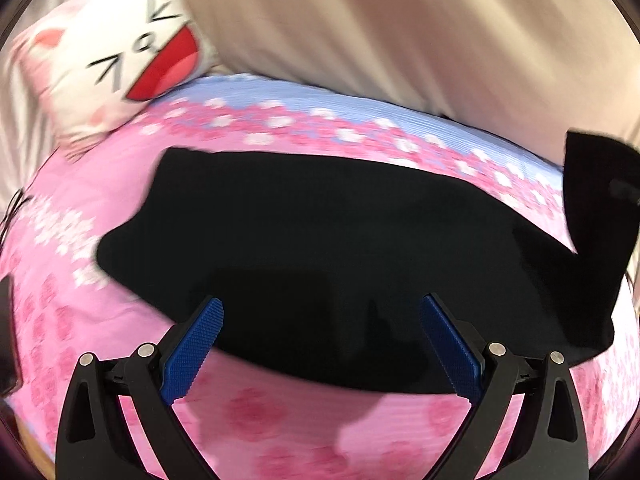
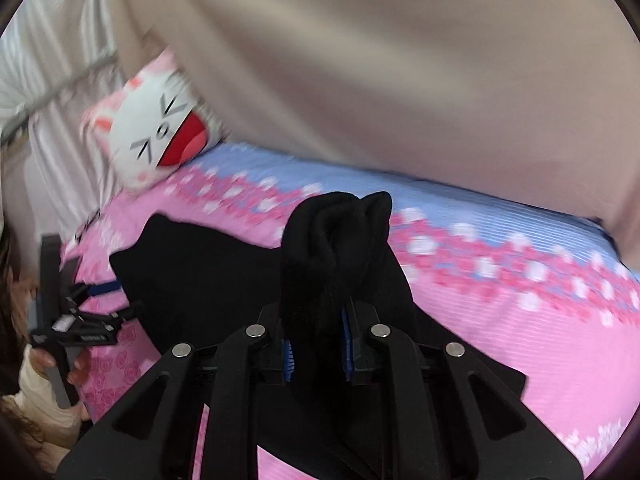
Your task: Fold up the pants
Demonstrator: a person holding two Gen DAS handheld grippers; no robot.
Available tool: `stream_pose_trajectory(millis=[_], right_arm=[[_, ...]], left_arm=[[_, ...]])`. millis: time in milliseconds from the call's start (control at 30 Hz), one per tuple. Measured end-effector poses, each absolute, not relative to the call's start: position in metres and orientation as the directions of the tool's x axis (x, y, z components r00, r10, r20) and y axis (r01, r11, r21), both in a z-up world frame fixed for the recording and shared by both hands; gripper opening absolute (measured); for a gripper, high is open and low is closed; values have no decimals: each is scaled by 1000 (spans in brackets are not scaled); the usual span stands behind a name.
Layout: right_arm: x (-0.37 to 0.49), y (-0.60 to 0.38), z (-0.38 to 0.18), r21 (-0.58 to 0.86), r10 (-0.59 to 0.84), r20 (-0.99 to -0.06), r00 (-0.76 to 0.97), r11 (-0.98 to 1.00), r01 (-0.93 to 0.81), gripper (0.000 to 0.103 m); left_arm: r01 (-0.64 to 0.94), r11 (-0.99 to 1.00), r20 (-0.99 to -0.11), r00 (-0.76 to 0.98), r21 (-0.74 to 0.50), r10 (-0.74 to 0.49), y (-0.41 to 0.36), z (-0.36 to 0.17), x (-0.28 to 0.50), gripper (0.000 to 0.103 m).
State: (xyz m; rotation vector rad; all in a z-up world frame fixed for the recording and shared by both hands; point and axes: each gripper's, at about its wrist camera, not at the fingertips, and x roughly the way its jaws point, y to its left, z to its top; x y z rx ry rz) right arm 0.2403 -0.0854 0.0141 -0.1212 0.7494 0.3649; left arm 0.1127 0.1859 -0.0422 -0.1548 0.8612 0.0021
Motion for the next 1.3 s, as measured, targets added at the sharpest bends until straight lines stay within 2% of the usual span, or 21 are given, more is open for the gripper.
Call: stream_pose_trajectory(millis=[367, 467, 533, 700, 867, 933, 967, 1067, 1167, 1300], right_arm=[[263, -7, -90, 26, 280, -822, 497, 888, -458, 17], [259, -3, -108, 37, 289, -834, 469, 879, -476, 29], [248, -4, -101, 68, 324, -813, 483, 877, -475, 35], [219, -20, -59, 132, 413, -721, 556, 870, -476, 34], [245, -24, -83, 129, 356, -757, 547, 903, -409, 34], [254, -11, -113, 95, 315, -818, 482, 900, -426, 34], [252, -7, -114, 65, 303, -804, 512, 901, -430, 35], [248, -3, -91, 107, 334, -778, 532, 905, -412, 35], [241, 20, -64, 93, 367, -739, 565, 886, -455, 35], [242, 55, -56, 111, 412, -736, 537, 856, -505, 39]], left_arm=[[-187, 968, -767, 642, -169, -10, 254, -58, 95, 97], [-213, 957, -773, 635, -198, -19, 266, -65, 98, 97], [-231, 945, -777, 629, -233, -38, 275, -68, 98, 97], [-277, 892, -749, 656, -357, -97, 303, -71, 88, 97], [-353, 847, -767, 635, -397, -95, 320, -82, 89, 97], [-356, 840, -773, 625, -408, -111, 321, -87, 91, 97], [-355, 841, -774, 623, -408, -112, 322, -87, 91, 97], [-365, 830, -766, 634, -422, -111, 329, -84, 89, 97], [-395, 768, -738, 659, -504, -146, 345, -88, 92, 97], [-424, 713, -704, 697, -559, -137, 357, -88, 100, 97]])
